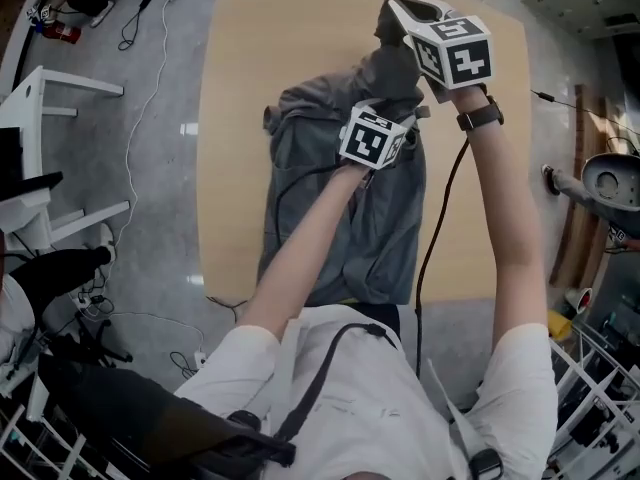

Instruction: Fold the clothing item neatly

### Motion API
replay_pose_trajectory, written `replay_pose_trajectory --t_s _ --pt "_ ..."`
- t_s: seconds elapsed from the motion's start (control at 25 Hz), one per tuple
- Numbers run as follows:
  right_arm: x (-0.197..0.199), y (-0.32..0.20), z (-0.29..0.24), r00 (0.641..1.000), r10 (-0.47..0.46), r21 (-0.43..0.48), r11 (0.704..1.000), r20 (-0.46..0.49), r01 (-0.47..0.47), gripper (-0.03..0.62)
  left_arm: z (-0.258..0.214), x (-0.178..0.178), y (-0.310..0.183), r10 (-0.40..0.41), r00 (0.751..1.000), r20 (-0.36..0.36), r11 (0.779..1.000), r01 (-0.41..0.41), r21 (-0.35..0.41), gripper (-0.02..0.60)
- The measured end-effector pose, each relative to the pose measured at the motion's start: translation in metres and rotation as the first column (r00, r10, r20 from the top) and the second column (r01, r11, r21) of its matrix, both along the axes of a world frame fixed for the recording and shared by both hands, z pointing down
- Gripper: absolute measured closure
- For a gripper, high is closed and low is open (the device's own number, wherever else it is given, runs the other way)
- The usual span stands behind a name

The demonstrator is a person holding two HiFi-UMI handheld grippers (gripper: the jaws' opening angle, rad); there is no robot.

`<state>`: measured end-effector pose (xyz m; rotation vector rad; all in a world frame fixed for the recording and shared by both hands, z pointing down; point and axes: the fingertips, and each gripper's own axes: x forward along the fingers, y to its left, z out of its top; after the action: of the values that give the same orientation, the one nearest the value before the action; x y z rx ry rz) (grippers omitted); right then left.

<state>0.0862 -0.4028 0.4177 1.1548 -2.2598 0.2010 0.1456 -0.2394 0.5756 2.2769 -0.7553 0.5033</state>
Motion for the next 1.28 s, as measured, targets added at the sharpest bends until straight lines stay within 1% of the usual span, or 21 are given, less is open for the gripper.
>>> replay_pose_trajectory --t_s 0.08,0.16,0.2,0.28,0.32,0.36,0.4,0.48,0.56,0.64,0.76,0.84,0.88,0.96,1.04,1.08,1.16,1.2,1.24,1.28 --pt "0.007 0.004 -0.005 0.999 0.017 -0.016 1.0 0.042 -0.016 0.576 0.004 0.012 -0.015 -0.056 0.998 -0.018 0.998 0.056 -0.027 0.35" --pt "0.015 0.009 -0.007 0.996 0.035 -0.036 0.999 0.088 -0.032 0.576 0.004 0.02 -0.03 -0.134 0.986 -0.096 0.989 0.127 -0.077 0.351" --pt "0.018 0.011 -0.008 0.993 0.043 -0.047 0.998 0.113 -0.038 0.576 0.002 0.021 -0.039 -0.183 0.972 -0.147 0.979 0.167 -0.114 0.351" --pt "0.025 0.013 -0.01 0.986 0.056 -0.067 0.997 0.157 -0.046 0.576 -0.002 0.014 -0.057 -0.294 0.925 -0.24 0.949 0.252 -0.191 0.36" --pt "0.03 0.013 -0.011 0.984 0.062 -0.071 0.996 0.17 -0.051 0.576 -0.003 0.008 -0.065 -0.344 0.899 -0.272 0.931 0.29 -0.22 0.432" --pt "0.035 0.011 -0.011 0.982 0.07 -0.071 0.996 0.175 -0.058 0.576 -0.004 0.0 -0.072 -0.381 0.877 -0.293 0.917 0.319 -0.239 0.549" --pt "0.04 0.009 -0.011 0.981 0.079 -0.069 0.995 0.175 -0.068 0.576 -0.004 -0.008 -0.076 -0.4 0.863 -0.309 0.91 0.334 -0.245 0.549" --pt "0.053 0.004 -0.008 0.98 0.103 -0.064 0.994 0.172 -0.093 0.576 -0.006 -0.026 -0.076 -0.402 0.854 -0.332 0.912 0.338 -0.234 0.557" --pt "0.066 0.0 -0.001 0.977 0.13 -0.062 0.991 0.168 -0.121 0.576 -0.009 -0.052 -0.072 -0.397 0.854 -0.335 0.916 0.345 -0.207 0.56" --pt "0.077 -0.004 0.007 0.975 0.157 -0.062 0.987 0.155 -0.149 0.576 -0.015 -0.091 -0.072 -0.412 0.847 -0.336 0.911 0.372 -0.179 0.561" --pt "0.096 -0.012 0.019 0.97 0.2 -0.058 0.979 0.135 -0.194 0.576 -0.026 -0.162 -0.086 -0.463 0.823 -0.329 0.886 0.441 -0.144 0.561" --pt "0.111 -0.018 0.025 0.964 0.233 -0.056 0.972 0.128 -0.228 0.576 -0.037 -0.204 -0.106 -0.479 0.813 -0.331 0.876 0.468 -0.119 0.561" --pt "0.117 -0.021 0.028 0.961 0.245 -0.056 0.969 0.125 -0.24 0.576 -0.043 -0.222 -0.118 -0.479 0.814 -0.329 0.875 0.472 -0.105 0.561" --pt "0.124 -0.031 0.036 0.96 0.254 -0.06 0.967 0.118 -0.248 0.576 -0.055 -0.248 -0.144 -0.461 0.827 -0.322 0.884 0.46 -0.083 0.56" --pt "0.126 -0.043 0.041 0.964 0.243 -0.061 0.97 0.111 -0.237 0.576 -0.066 -0.257 -0.17 -0.423 0.853 -0.305 0.903 0.426 -0.06 0.56" --pt "0.125 -0.05 0.041 0.966 0.233 -0.055 0.972 0.108 -0.229 0.576 -0.07 -0.257 -0.183 -0.398 0.874 -0.277 0.914 0.405 -0.037 0.56" --pt "0.125 -0.065 0.04 0.972 0.22 -0.032 0.975 0.081 -0.218 0.576 -0.068 -0.252 -0.21 -0.345 0.922 -0.175 0.935 0.355 0.028 0.558" --pt "0.126 -0.073 0.04 0.973 0.226 -0.018 0.974 0.046 -0.225 0.576 -0.063 -0.249 -0.223 -0.319 0.941 -0.113 0.944 0.326 0.052 0.555" --pt "0.131 -0.081 0.041 0.969 0.246 -0.005 0.969 0.001 -0.246 0.576 -0.056 -0.246 -0.235 -0.294 0.954 -0.049 0.953 0.297 0.066 0.547" --pt "0.14 -0.088 0.044 0.959 0.281 0.005 0.96 -0.047 -0.281 0.576 -0.048 -0.243 -0.244 -0.273 0.962 0.015 0.96 0.272 0.071 0.503"
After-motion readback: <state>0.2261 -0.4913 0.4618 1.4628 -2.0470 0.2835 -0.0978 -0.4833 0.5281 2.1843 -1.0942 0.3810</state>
